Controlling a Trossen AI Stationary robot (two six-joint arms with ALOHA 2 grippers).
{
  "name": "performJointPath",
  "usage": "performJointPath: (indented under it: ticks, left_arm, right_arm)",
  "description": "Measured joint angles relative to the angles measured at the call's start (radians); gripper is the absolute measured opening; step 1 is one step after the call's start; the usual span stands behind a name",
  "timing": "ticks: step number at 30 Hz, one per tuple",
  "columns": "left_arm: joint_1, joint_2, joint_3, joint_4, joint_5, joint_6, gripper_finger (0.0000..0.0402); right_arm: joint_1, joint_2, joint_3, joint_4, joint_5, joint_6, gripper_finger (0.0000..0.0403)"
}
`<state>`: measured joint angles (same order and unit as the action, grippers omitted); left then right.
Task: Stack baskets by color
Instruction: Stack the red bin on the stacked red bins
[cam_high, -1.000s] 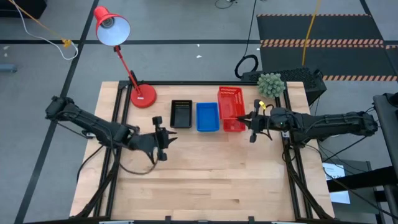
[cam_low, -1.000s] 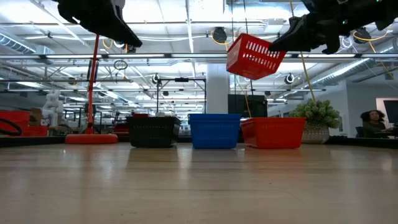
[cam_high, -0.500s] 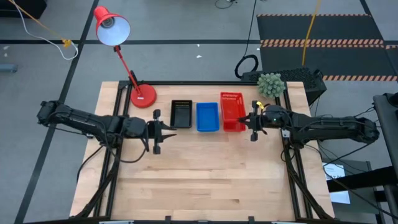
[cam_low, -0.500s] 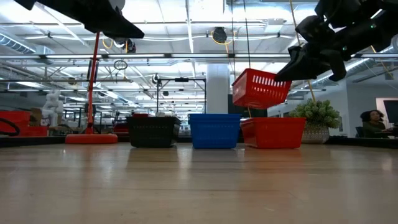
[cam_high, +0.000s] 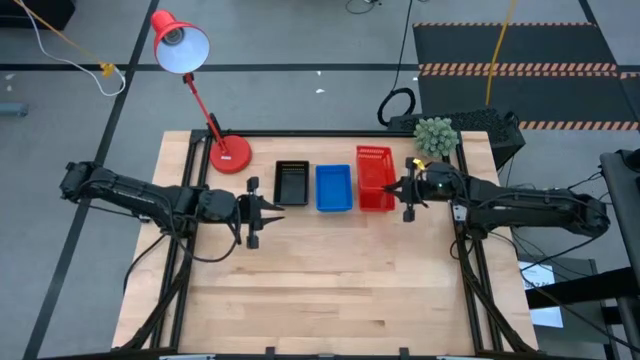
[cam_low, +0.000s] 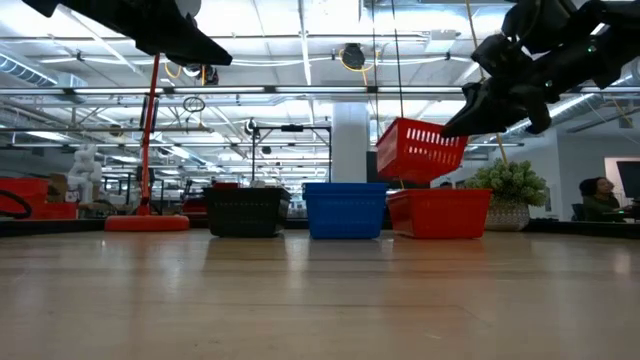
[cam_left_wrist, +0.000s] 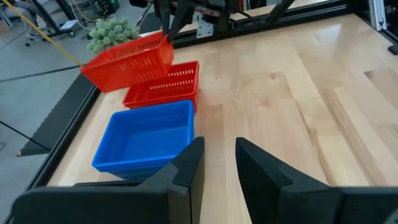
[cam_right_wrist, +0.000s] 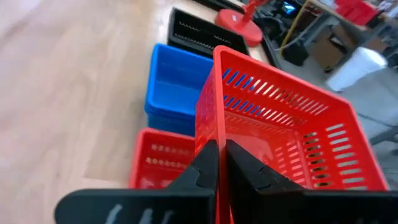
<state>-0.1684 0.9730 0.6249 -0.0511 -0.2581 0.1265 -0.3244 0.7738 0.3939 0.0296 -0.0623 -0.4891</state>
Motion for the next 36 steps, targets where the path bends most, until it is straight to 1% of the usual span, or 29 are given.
performJointPath:
  ticks: [2,4,10,12,15,22,30,36]
  left_arm:
    - [0.0,0.0,0.0,-0.001,0.0,0.0,0.0093]
    - [0.0,0.0,0.0,-0.005,0.0,0.0,0.0093]
    - [0.002,0.0,0.0,-0.005,0.0,0.006,0.0093]
    - [0.008,0.0,0.0,-0.004,0.0,0.007,0.0093]
    - [0.02,0.0,0.0,-0.005,-0.001,0.007,0.0093]
    - [0.033,0.0,0.0,-0.005,-0.001,0.007,0.0093]
    - [0.032,0.0,0.0,-0.005,-0.001,0.005,0.0093]
    - [0.032,0.0,0.0,-0.005,-0.001,0.007,0.0093]
  right_arm:
    - [-0.005,0.015,0.0,0.013,-0.039,0.035,0.0007]
    - [-0.004,0.032,0.0,0.011,-0.047,0.056,0.0007]
    - [-0.017,0.074,0.0,0.042,-0.055,0.029,0.0007]
    - [-0.038,0.086,0.0,0.077,-0.089,0.019,0.0007]
    - [-0.067,0.097,0.0,0.066,-0.12,0.016,0.0007]
    - [-0.108,0.1,0.0,0.033,-0.122,0.004,0.0006]
    - [-0.109,0.1,-0.036,0.049,-0.124,-0.025,0.0006]
    - [-0.09,0.094,-0.038,0.08,-0.12,0.01,0.0006]
